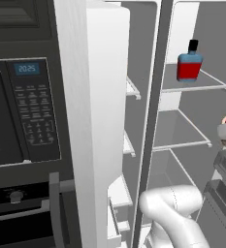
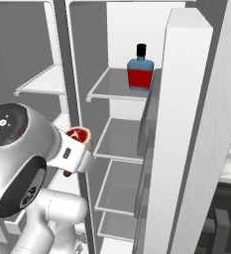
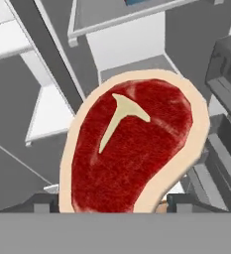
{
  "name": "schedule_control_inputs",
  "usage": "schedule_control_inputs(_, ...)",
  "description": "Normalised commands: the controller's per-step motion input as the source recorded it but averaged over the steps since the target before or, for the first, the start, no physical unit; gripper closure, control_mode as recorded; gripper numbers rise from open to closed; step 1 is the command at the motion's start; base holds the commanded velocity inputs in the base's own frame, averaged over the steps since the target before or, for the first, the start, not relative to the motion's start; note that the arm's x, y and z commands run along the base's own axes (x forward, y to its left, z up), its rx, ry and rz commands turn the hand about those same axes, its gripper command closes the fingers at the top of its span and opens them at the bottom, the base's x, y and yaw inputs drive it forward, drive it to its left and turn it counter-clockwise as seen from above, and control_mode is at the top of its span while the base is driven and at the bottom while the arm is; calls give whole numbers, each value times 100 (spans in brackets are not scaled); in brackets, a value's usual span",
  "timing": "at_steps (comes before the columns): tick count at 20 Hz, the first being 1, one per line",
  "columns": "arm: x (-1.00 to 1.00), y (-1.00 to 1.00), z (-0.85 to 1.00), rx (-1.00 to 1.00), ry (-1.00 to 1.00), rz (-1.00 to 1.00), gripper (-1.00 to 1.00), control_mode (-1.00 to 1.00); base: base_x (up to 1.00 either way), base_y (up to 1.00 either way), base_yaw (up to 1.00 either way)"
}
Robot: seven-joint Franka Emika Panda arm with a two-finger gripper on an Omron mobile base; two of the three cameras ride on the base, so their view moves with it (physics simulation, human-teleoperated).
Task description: Pick up the frozen steak from the freezer, place it on any shelf in the fridge, and close the fridge and freezer doors when done.
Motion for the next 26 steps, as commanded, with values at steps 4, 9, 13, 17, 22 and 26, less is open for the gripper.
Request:
schedule_control_inputs(4,83,1,-51,-48,8,0,100,-100,0,0,0)
schedule_control_inputs(9,28,-14,-11,-1,0,0,100,-100,0,0,0)
schedule_control_inputs(13,41,-9,-7,4,0,0,100,-100,0,0,0)
schedule_control_inputs(17,89,-12,-24,0,6,0,100,-100,0,0,0)
schedule_control_inputs(22,76,-49,-78,0,5,0,100,-100,0,0,0)
schedule_control_inputs(26,64,-53,-89,5,1,0,100,-100,0,0,0)
